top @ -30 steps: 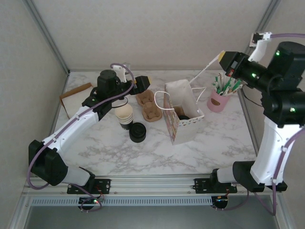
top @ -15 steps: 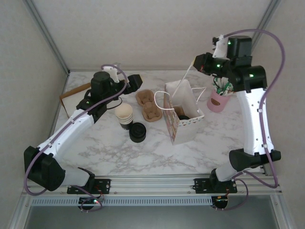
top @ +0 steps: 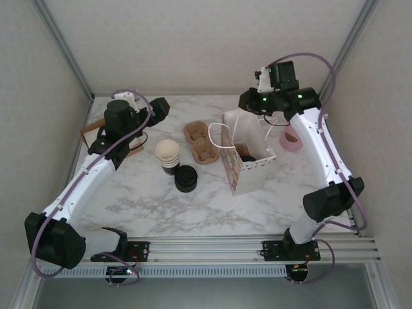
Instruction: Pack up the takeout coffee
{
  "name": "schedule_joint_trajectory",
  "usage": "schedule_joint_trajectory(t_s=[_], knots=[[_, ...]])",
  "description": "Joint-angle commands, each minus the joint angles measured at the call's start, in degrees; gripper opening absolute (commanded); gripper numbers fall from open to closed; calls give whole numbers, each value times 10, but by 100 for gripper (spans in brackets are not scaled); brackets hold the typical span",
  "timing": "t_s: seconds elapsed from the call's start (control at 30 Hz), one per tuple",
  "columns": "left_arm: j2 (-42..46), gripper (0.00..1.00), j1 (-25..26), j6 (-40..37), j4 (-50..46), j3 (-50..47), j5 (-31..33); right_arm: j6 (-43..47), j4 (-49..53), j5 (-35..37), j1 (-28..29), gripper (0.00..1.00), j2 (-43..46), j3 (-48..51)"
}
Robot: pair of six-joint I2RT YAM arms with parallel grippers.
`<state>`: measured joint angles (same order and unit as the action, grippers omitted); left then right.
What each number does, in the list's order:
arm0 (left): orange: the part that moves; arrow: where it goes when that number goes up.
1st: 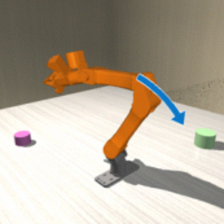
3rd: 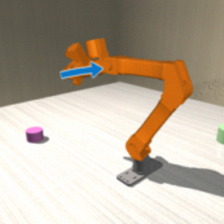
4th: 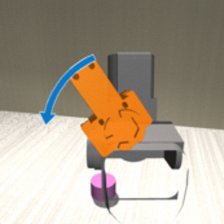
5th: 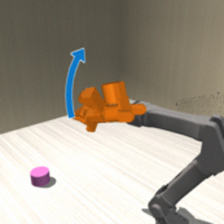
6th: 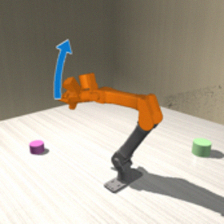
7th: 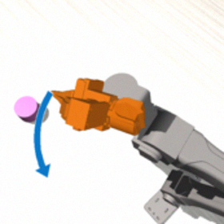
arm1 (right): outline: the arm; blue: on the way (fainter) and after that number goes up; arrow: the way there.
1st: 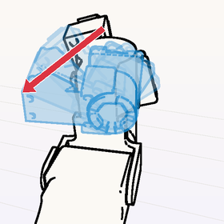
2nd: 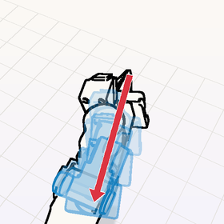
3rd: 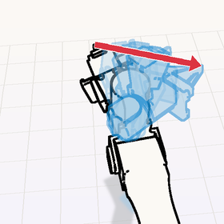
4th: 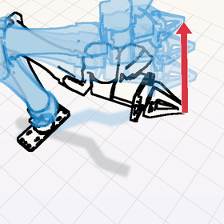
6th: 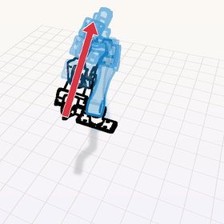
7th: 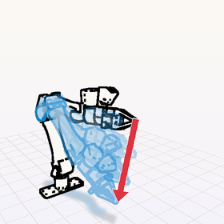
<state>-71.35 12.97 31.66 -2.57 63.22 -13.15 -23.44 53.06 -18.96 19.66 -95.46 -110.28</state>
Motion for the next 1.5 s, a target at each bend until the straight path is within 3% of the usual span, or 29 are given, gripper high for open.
schedule_joint_trajectory(t_s=[0.0,0.1,0.27,0.47,0.6,0.87,1.1,1.27,1.47], knots=[[14,100,-17,9,-17,-9,36,23,22,32,6,23,-13,-1],[10,100,-31,9,-28,-8,56,36,48,51,7,31,-18,-18],[-3,100,-40,8,-37,-3,79,50,81,75,7,33,-16,-50],[-20,100,-46,3,-49,10,105,63,95,79,7,45,14,-63],[-37,100,-53,-8,-81,33,142,75,87,86,7,68,59,-46],[-77,100,-103,-14,-163,74,199,97,3,122,7,99,181,104],[-142,99,-172,-40,-235,108,225,104,-85,63,7,99,275,247],[-211,87,-206,-54,-261,139,211,109,-110,-16,14,99,276,265],[-321,75,-234,-74,-281,185,186,124,-118,-38,43,99,286,268]])
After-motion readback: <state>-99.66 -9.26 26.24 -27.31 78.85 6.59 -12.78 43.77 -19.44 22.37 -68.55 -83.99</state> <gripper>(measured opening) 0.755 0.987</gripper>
